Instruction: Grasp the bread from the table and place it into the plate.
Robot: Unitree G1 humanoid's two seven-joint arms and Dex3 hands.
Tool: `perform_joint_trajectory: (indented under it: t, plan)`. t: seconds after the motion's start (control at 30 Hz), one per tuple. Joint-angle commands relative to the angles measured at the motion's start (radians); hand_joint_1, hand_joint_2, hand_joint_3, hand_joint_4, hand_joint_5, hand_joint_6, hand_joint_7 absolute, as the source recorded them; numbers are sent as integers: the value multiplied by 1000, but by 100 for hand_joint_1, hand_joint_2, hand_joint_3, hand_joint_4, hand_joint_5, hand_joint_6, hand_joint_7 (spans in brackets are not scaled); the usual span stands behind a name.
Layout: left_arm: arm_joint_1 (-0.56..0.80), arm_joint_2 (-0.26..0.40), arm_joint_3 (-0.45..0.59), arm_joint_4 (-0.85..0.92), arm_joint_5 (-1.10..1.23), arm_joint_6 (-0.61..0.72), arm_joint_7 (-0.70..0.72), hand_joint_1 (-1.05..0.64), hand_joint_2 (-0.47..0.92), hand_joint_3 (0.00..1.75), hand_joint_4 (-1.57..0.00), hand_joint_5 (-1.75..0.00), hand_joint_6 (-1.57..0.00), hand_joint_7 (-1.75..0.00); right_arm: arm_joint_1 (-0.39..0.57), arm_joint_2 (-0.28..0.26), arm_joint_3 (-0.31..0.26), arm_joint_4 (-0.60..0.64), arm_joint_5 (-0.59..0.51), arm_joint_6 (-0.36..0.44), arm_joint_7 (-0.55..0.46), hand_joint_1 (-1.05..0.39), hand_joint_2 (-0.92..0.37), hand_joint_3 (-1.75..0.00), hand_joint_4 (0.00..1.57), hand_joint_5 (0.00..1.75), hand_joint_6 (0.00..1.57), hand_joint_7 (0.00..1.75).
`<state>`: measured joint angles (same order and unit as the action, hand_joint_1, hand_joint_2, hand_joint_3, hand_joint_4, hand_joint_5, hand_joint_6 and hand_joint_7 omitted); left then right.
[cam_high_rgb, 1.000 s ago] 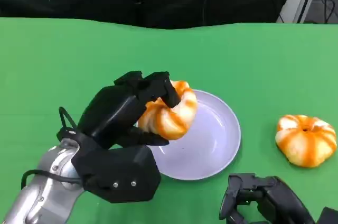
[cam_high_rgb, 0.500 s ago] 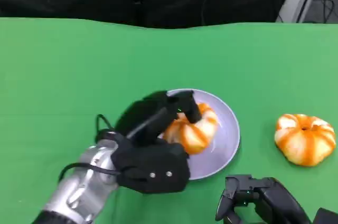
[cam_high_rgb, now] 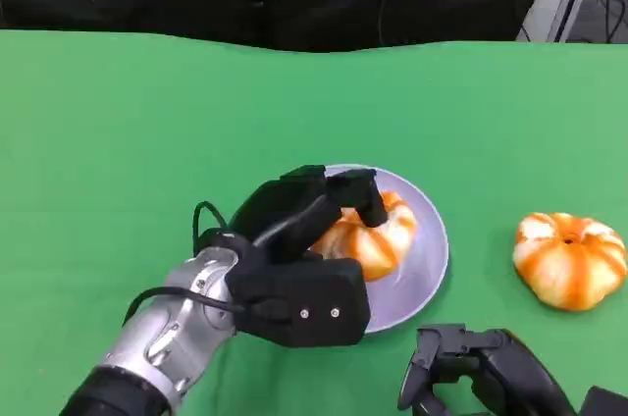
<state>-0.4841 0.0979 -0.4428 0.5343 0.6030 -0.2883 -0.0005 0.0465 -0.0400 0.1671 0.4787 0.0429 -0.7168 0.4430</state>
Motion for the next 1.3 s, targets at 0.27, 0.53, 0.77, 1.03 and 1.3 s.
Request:
perform_joint_trajectory:
  t: [0.27,0.53,0.77,1.03,1.3]
  plan:
    - [-33,22,0,3,9,19,4,-39,92,1,-85,-14,-83,-4,2,-6,-4,-2,14,1,4,-13,-57,-106,86,152,87,122]
    - [-44,25,-4,6,17,36,-3,-52,92,12,-75,-2,-71,0,0,-5,-5,1,11,-4,0,-14,-56,-106,87,151,88,121]
    - [-67,40,10,-6,-41,93,-155,-83,92,62,-48,0,-43,0,1,-9,-5,4,2,-8,-6,-15,-57,-106,86,152,88,120]
    - [-54,57,29,-37,-75,104,-190,-97,92,86,-37,0,-32,0,-1,-8,-3,8,4,-15,-6,-14,-57,-104,86,154,87,121]
    - [-22,67,50,-60,-97,55,-145,-93,92,91,-41,-2,-35,-2,-1,-6,-2,10,2,-15,-8,-15,-58,-102,86,155,87,122]
